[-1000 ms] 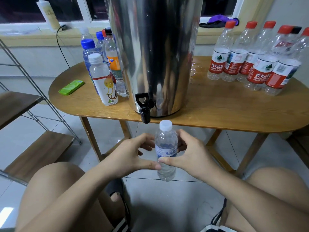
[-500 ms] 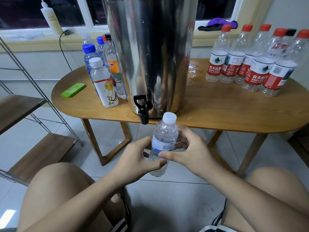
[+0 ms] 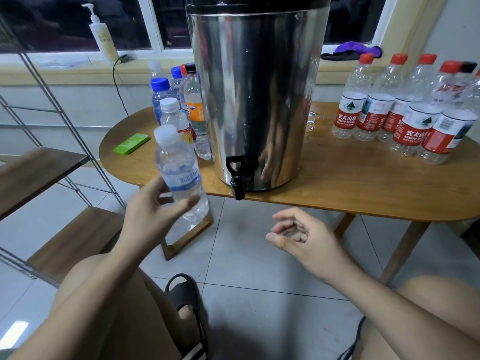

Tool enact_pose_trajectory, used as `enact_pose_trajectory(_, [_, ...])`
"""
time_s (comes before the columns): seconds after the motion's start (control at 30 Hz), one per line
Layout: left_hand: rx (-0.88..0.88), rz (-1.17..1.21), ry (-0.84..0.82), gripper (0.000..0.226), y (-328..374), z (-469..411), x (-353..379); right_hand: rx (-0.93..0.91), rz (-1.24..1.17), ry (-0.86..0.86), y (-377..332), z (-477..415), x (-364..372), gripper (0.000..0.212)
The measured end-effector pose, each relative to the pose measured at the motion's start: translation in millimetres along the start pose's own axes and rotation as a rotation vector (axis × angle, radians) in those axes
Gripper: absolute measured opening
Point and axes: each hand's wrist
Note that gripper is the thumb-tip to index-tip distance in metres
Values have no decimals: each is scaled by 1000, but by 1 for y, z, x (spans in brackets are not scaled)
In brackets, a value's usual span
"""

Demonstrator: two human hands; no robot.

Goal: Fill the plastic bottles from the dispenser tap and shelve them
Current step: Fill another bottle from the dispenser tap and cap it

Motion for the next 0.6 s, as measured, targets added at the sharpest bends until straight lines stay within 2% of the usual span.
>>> enact_pose_trajectory(0.23, [-48, -62, 229, 45, -15, -62, -6, 14, 79, -39, 9, -4, 2, 37])
enact_pose_trajectory(0.37, [-79, -86, 228, 46, -20, -85, 0, 16, 121, -55, 12, -4, 1, 32])
enact_pose_trajectory(0.6, [-90, -151, 251, 64, -26, -110, 16, 2, 149, -54, 14, -5, 2, 31])
Point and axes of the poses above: each hand's wrist, its own z-axis away from the middle knuckle, its own x-axis out of the palm, y = z × x, and after that the axes turned 2 degrees about y, right-handed
